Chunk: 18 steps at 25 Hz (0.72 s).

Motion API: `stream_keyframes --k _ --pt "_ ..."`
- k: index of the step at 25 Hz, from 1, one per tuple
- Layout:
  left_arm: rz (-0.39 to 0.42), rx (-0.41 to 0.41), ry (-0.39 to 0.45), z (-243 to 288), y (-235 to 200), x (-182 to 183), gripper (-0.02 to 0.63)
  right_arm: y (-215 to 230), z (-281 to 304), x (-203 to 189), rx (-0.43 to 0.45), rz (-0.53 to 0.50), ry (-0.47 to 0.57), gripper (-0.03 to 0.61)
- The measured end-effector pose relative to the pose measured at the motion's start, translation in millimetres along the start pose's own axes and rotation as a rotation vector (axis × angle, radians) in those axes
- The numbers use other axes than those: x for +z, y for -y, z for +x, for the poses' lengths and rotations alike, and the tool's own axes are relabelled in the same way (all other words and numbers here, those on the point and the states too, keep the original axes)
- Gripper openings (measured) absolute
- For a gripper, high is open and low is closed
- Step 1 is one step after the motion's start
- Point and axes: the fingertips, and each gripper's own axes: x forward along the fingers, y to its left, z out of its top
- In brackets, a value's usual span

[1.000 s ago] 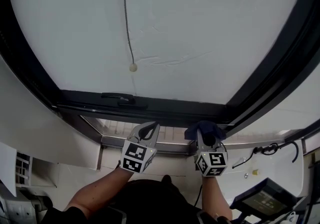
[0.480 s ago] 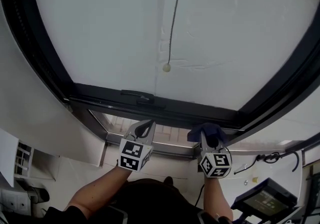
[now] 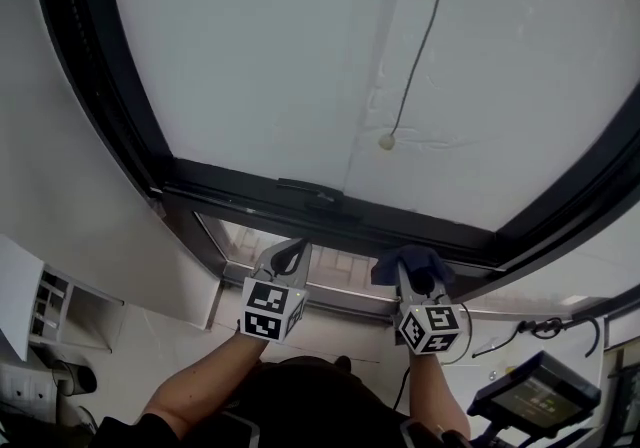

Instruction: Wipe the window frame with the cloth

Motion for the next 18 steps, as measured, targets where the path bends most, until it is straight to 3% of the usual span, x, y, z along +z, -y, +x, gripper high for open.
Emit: stream_keyframes --k 12,18 --pt "-0.031 0.094 0.034 -32 -58 0 -0.006 -68 38 4 0.117 -0.037 -0.014 0.066" --pt "-0.044 0.118 0.037 -42 -78 0 -0.006 -91 50 6 0.132 -0.067 -0.017 0.066"
